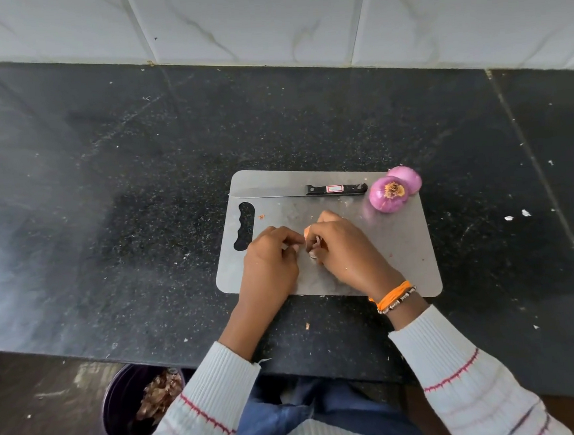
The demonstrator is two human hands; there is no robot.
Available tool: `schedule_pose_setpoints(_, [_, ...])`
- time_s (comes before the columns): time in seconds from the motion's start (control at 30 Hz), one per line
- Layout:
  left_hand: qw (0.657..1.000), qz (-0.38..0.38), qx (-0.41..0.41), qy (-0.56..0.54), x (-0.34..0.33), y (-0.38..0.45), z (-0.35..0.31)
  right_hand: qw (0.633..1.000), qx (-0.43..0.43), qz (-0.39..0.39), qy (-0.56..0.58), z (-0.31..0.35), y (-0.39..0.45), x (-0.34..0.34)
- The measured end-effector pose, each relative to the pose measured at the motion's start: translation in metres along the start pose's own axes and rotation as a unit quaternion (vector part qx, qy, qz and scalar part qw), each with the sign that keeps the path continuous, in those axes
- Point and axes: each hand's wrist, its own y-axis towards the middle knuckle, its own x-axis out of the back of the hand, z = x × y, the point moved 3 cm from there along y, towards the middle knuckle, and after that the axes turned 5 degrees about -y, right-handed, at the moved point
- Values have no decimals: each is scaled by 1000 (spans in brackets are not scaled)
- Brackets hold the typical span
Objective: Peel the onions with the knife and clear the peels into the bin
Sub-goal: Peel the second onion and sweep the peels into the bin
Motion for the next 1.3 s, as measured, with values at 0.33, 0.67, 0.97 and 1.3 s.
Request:
schedule_pose_setpoints(0.33, [994,-12,64,-84,10,-9,4,993,-104,-42,34,-4,4,0])
schedule_pose_setpoints(0.67, [959,-91,136,-233,62,-48,50,921,-129,121,347,58,7,-11])
schedule_pose_setpoints(0.97, [888,-278,252,-264,175,-150,170,891,28,308,333,235,-28,-108])
schedule_pose_setpoints(1.3, [784,-282,412,-370,218,-254,362,868,-30,415,271,350,-33,-323])
